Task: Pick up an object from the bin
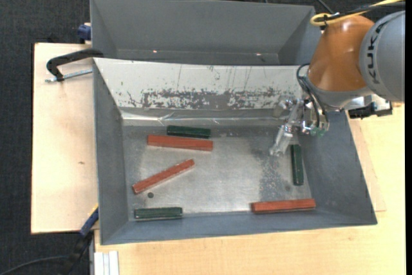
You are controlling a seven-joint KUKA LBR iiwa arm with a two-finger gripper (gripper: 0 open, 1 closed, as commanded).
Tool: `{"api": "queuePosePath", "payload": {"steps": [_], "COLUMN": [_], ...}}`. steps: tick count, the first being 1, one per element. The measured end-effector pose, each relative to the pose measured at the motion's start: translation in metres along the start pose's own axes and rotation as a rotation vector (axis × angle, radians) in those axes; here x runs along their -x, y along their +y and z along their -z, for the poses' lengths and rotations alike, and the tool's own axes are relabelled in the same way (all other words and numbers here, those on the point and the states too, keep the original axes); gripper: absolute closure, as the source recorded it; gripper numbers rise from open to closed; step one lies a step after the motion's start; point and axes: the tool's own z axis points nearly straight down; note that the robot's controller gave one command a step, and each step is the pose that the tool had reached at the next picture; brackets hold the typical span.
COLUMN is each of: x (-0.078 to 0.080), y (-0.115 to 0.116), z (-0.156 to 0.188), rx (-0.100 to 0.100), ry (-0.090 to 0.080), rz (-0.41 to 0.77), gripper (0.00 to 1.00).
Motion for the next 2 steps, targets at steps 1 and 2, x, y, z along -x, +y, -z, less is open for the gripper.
{"api": "queuePosePath", "payload": {"steps": [1, 2], "x": [-0.027, -0.064], "y": [0.049, 0.128], "z": [-0.001, -0.033], "rx": [0.001, 0.002], "ry": [0.009, 0.013], "rz": [-0.228, -0.25], "gripper": [0.0, 0.0]}}
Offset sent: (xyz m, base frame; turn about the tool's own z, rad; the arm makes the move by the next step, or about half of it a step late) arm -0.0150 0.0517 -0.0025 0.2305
